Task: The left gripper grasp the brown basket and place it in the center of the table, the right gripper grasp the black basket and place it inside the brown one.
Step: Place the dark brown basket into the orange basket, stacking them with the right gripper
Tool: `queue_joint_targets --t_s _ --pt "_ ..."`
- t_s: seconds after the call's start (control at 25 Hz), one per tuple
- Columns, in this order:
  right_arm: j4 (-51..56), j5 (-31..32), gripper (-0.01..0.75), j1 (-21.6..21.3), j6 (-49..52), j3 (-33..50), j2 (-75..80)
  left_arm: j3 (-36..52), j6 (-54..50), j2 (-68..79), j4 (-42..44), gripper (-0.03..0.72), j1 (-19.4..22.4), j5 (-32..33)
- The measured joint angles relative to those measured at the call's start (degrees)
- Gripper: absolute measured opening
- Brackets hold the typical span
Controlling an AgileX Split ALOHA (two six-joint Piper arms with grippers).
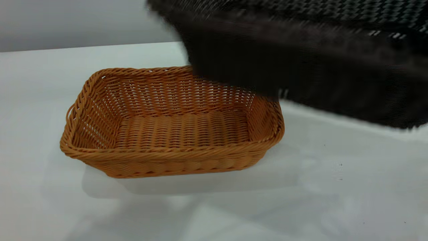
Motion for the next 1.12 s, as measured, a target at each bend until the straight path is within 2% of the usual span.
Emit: queue_joint_targets --t_s 0.28,0.64,0.92,1.12 --pt "-0.2 -1.4 0.285 8.6 0.2 -4.1 6.8 0.0 0.0 0.0 -1.9 0.426 0.0 0.2" --pt "-0.3 3.1 0.285 16.0 0.2 -17.6 15.5 0.0 2.1 0.0 -4.8 0.426 0.0 -0.1" --pt "-0.4 3.8 0.285 19.7 0.5 -24.6 19.9 0.0 6.1 0.0 -9.9 0.426 0.0 -1.1" --pt "0.0 3.7 0.285 19.9 1.7 -27.8 23.9 0.1 7.4 0.0 -10.8 0.426 0.0 -1.3"
